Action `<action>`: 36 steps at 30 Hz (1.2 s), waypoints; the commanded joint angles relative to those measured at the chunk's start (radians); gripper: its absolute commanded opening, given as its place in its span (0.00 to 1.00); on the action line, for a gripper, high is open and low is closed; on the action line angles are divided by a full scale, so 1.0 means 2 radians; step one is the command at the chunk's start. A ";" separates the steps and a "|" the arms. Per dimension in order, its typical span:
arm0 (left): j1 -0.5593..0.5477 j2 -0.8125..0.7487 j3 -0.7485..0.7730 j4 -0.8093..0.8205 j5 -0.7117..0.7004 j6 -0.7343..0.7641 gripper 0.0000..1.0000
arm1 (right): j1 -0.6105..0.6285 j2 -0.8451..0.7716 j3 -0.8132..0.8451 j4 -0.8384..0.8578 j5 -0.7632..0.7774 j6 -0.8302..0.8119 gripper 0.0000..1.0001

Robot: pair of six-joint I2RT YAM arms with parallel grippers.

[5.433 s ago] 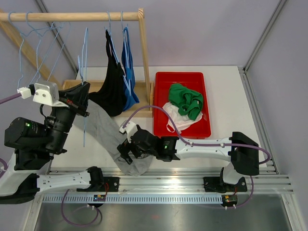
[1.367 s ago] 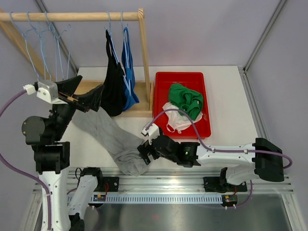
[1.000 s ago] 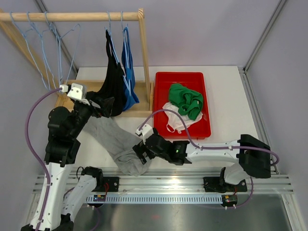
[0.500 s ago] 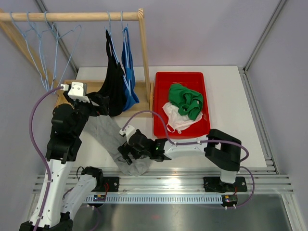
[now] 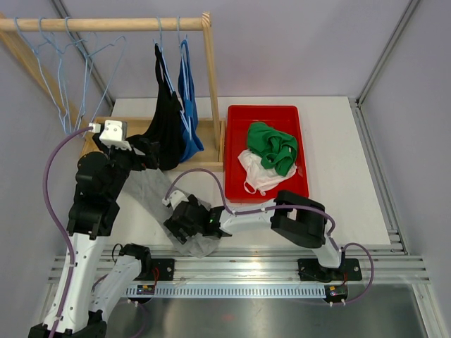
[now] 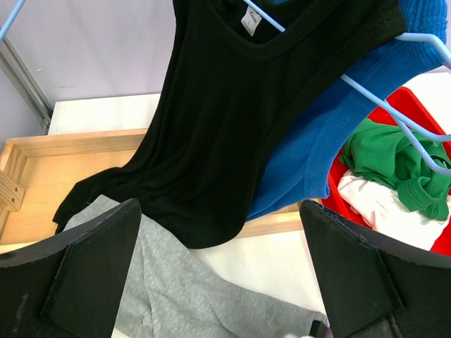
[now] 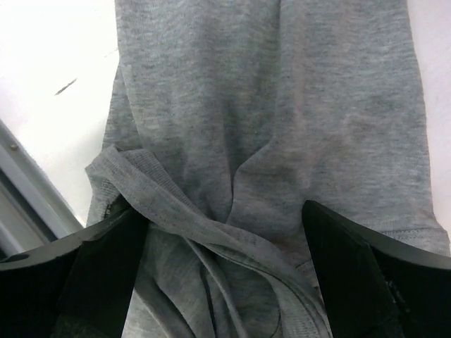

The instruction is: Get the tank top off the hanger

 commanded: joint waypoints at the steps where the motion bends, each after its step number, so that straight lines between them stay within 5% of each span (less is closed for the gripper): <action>1: -0.002 -0.007 0.005 0.017 -0.002 -0.001 0.99 | 0.012 0.029 0.013 -0.057 0.034 0.006 0.96; 2: -0.002 -0.009 0.004 0.017 -0.002 -0.001 0.99 | 0.012 0.032 0.010 -0.057 0.034 0.012 0.86; 3: -0.002 -0.009 0.003 0.018 -0.002 -0.001 0.99 | 0.012 0.033 0.006 -0.059 0.036 0.016 0.57; 6: -0.002 -0.013 0.002 0.020 -0.007 0.000 0.99 | 0.012 0.037 -0.002 -0.059 0.032 0.025 0.32; 8: -0.002 -0.014 0.001 0.020 -0.009 0.000 0.99 | 0.012 0.039 -0.005 -0.058 0.034 0.034 0.00; 17: -0.002 -0.017 0.000 0.022 -0.012 0.001 0.99 | 0.012 -0.025 -0.052 -0.097 0.084 0.060 0.00; 26: -0.002 -0.014 -0.001 0.021 -0.012 0.000 0.99 | 0.012 -0.229 -0.125 -0.250 0.186 0.104 0.00; 36: -0.002 -0.010 -0.002 0.022 -0.012 -0.001 0.99 | 0.000 -0.399 -0.063 -0.409 0.305 0.115 0.00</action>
